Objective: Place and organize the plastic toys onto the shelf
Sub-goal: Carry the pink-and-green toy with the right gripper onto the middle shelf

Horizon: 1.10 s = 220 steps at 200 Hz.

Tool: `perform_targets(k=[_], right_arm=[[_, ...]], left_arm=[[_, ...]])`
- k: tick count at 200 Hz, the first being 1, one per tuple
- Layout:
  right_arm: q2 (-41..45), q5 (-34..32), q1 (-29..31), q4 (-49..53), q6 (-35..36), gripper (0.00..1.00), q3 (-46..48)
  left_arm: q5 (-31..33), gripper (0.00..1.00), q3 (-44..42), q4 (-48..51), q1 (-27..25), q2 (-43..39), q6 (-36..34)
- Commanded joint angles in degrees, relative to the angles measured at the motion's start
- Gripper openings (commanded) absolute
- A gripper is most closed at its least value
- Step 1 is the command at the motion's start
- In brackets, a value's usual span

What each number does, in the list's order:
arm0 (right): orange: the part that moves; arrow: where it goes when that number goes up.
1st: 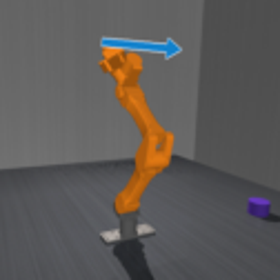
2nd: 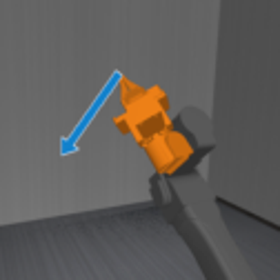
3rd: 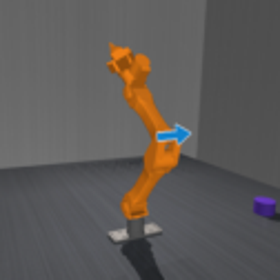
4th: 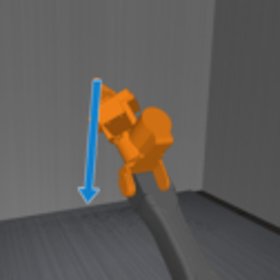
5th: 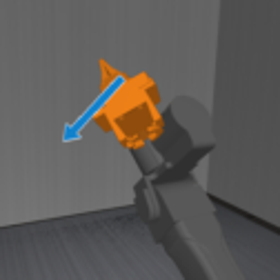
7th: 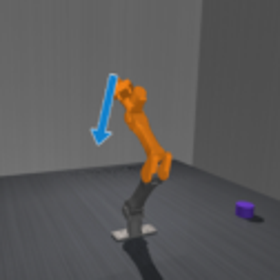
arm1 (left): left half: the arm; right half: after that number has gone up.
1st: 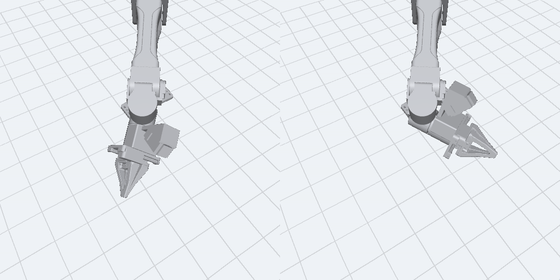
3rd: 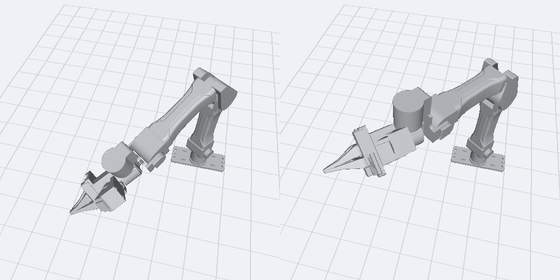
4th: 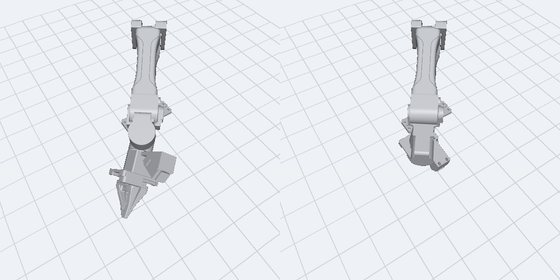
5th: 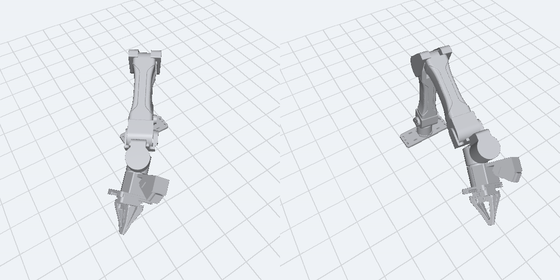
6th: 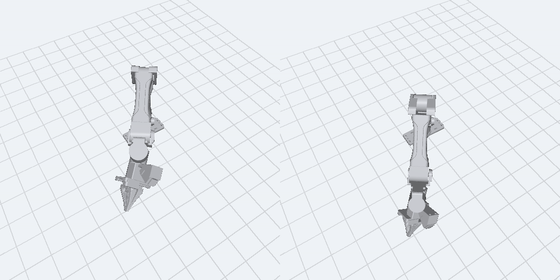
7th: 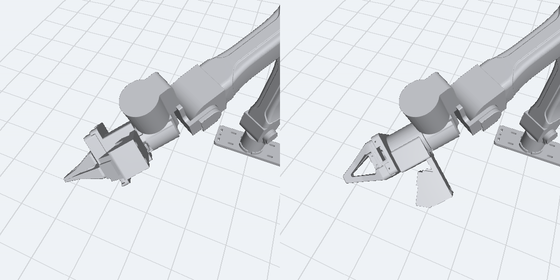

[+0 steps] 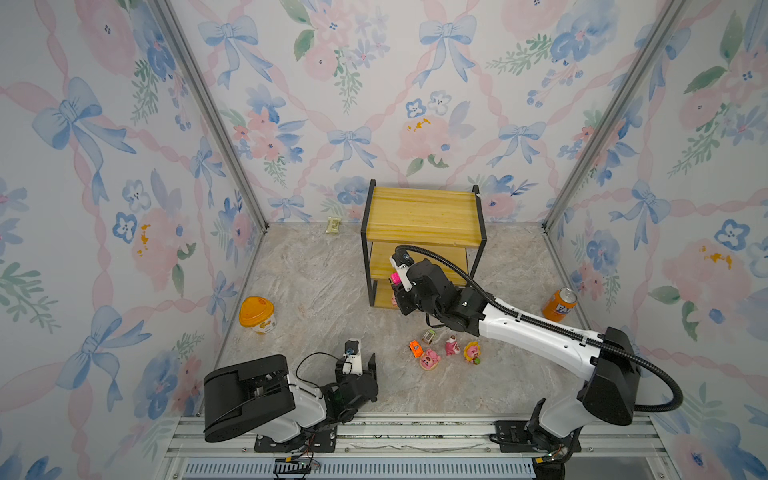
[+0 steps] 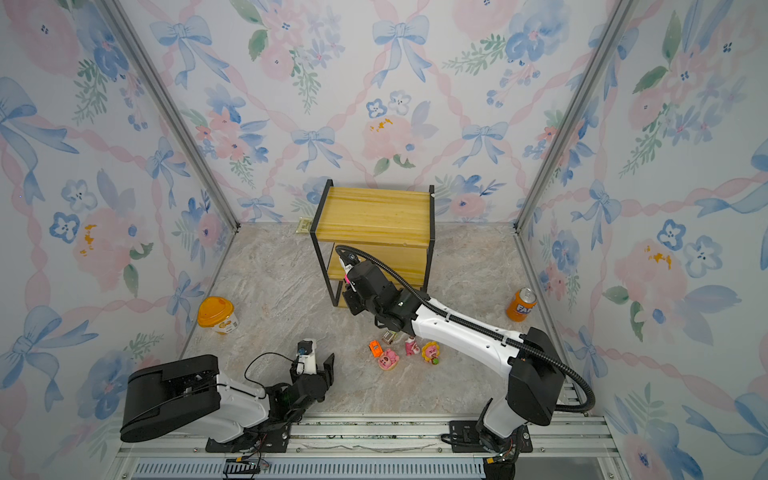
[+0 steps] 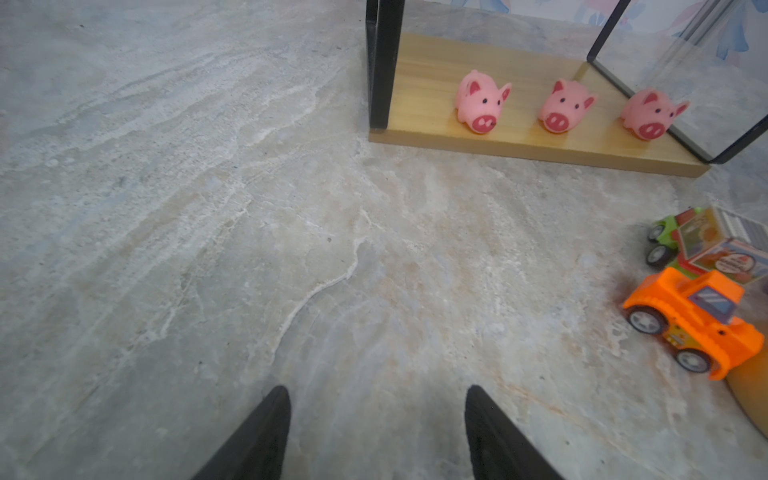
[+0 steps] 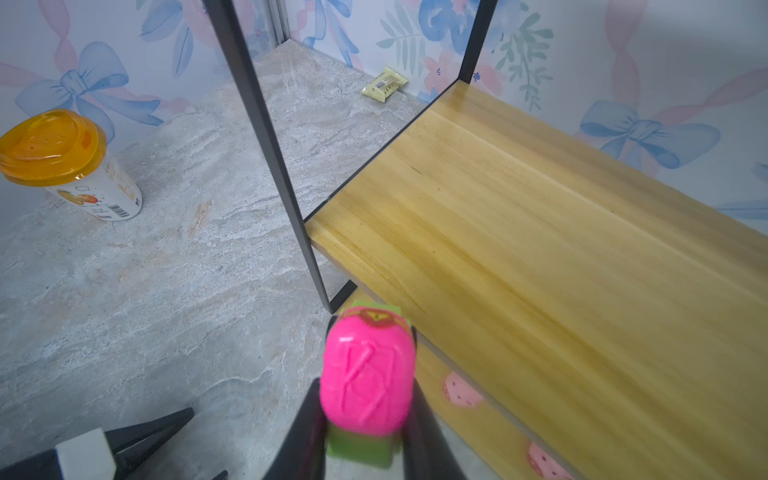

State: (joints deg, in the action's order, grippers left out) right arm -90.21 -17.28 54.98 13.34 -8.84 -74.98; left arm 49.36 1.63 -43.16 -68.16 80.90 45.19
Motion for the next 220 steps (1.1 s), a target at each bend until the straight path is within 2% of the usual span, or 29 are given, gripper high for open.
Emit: perform_targets(k=[1,77,220], right_arm=[[-1.13,-2.91,0.81,-4.93,1.47,0.22,1.00],[-6.43,-7.03,2.23,-15.22,2.51,0.23,2.10],[-9.60,-11.95,1.27,-28.74,5.62,0.23,5.11]], left_arm=[[-1.18,0.68,-0.67,1.42,0.47,1.62,-0.26],[-0.89,0.68,-1.03,1.14,0.47,1.57,-0.79],[-0.46,0.68,-0.84,0.44,0.59,3.33,-0.45]])
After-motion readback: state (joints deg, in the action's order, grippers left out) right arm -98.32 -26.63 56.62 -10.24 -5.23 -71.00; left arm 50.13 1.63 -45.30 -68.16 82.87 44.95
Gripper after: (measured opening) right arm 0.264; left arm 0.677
